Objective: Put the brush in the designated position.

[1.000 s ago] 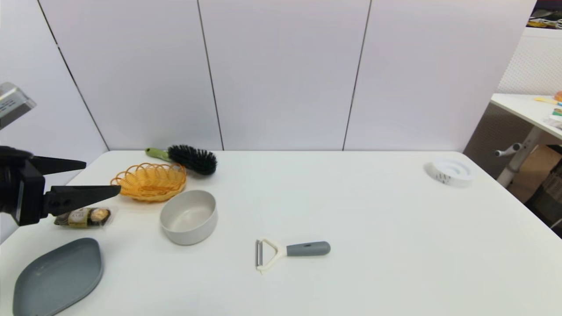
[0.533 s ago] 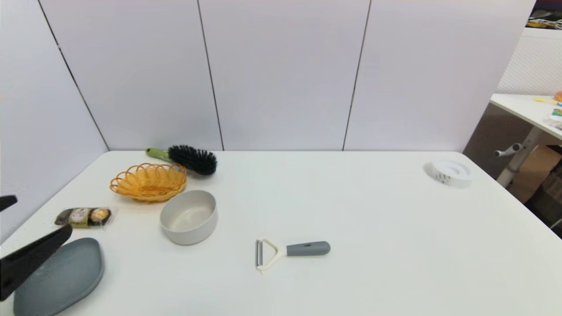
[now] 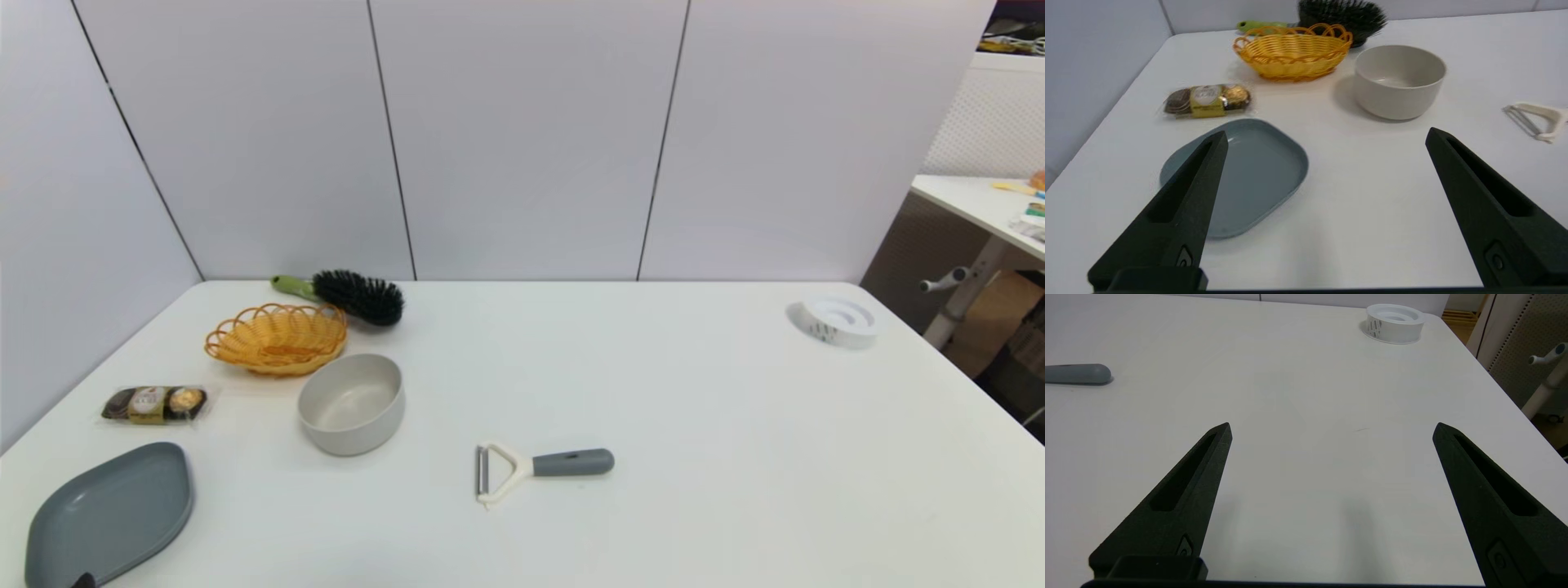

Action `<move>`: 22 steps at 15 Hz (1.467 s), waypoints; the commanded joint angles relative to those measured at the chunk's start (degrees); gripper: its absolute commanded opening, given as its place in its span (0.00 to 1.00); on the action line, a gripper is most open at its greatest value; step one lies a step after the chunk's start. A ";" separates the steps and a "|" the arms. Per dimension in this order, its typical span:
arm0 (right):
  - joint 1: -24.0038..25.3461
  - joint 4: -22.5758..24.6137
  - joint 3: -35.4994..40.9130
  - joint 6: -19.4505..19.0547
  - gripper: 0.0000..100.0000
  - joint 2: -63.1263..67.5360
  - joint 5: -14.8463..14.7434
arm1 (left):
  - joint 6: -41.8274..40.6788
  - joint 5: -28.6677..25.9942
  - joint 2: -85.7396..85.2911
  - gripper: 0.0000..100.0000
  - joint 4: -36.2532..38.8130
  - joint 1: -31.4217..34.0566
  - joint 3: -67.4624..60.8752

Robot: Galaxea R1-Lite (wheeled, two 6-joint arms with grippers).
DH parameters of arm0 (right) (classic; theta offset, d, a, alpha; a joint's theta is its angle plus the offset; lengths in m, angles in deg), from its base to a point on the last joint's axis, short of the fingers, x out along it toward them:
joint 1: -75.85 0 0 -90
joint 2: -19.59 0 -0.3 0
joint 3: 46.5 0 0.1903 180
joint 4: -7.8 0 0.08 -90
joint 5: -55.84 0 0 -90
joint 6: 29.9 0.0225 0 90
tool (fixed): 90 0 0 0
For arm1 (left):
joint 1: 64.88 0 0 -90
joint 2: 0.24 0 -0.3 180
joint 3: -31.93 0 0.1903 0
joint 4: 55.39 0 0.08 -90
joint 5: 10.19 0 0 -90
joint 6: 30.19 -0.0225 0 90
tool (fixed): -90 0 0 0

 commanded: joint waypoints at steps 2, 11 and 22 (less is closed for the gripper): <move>0.06 0.05 0.09 -0.05 1.00 0.07 0.01 | 1.44 3.79 -13.01 1.00 -8.34 -1.20 -3.76; -0.02 -0.04 0.09 -0.05 1.00 0.07 0.01 | 5.22 3.70 -13.45 1.00 -8.43 -1.20 -3.50; -0.02 -0.04 0.09 -0.05 1.00 0.07 0.01 | 4.25 3.62 -13.45 1.00 -8.16 -1.20 -3.59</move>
